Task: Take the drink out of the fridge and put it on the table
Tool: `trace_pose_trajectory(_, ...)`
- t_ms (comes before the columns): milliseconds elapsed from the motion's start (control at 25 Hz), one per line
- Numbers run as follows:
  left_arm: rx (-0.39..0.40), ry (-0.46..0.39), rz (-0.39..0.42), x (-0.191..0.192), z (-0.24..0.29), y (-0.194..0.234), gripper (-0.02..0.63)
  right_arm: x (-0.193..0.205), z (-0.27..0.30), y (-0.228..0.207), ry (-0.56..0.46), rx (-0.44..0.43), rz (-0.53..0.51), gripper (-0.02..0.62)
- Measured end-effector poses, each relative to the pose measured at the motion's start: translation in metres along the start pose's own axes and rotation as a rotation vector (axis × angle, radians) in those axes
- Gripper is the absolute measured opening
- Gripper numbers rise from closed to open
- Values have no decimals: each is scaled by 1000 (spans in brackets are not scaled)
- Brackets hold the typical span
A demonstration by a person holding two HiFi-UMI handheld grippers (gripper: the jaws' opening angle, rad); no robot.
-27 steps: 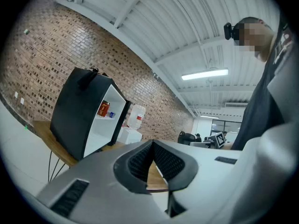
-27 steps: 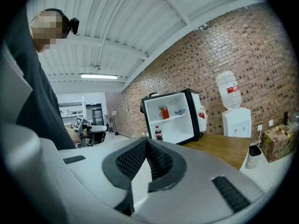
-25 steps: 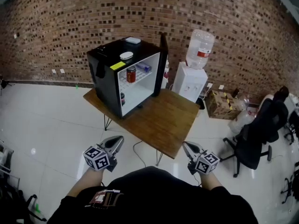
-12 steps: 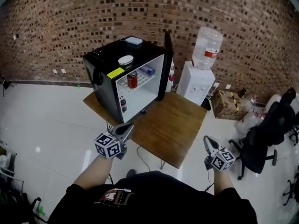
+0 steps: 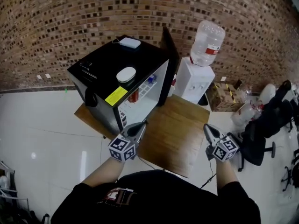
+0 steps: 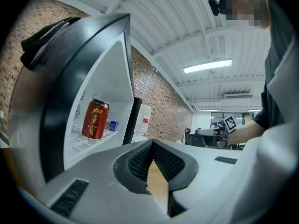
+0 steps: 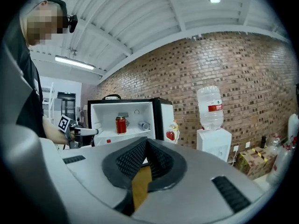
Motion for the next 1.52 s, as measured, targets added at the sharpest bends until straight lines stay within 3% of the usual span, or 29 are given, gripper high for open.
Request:
trace_pose_trajectory(120, -74, -33, 3, -1, 33, 9, 1, 23, 24, -5, 70, -84, 31, 15)
trace_pose_trajectory(200, -162, -59, 38, -4, 51, 15, 66, 43, 29, -11, 117, -143, 64, 15)
trace_pose_trajectory(360, -397, -117, 96, -17, 77, 29, 262, 78, 18, -26, 201, -237, 134, 15)
trace_pose_trajectory(560, -624, -142, 123, -33, 100, 55, 417, 92, 8, -51, 219, -297, 162, 15)
trace_pose_trajectory(720, -721, -133, 113, -45, 118, 81, 434, 96, 4, -66, 225, -312, 169, 15)
trace_pose_trajectory(1120, -773, -40, 152, -55, 155, 112, 431, 106, -4, -77, 242, -299, 194, 15)
trace_pose_trajectory(1160, -771, -31, 159, -54, 155, 113, 396, 106, -5, -77, 240, -294, 196, 15)
trace_pose_trajectory(1240, -749, -21, 182, -54, 155, 110, 325, 106, -7, -78, 236, -286, 199, 15)
trace_pose_trajectory(1520, -569, -2, 241, -53, 157, 76, 325, 104, -2, -89, 184, -267, 199, 15)
Point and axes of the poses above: the fingertips, and each gripper's own axes: z forward along the fingers, y to its left, x out of its underside, the point moved 8 cm from there along -z, backward along the fingers, and after that the axes turned 10 degrees about -x, right-handed, at the moved point
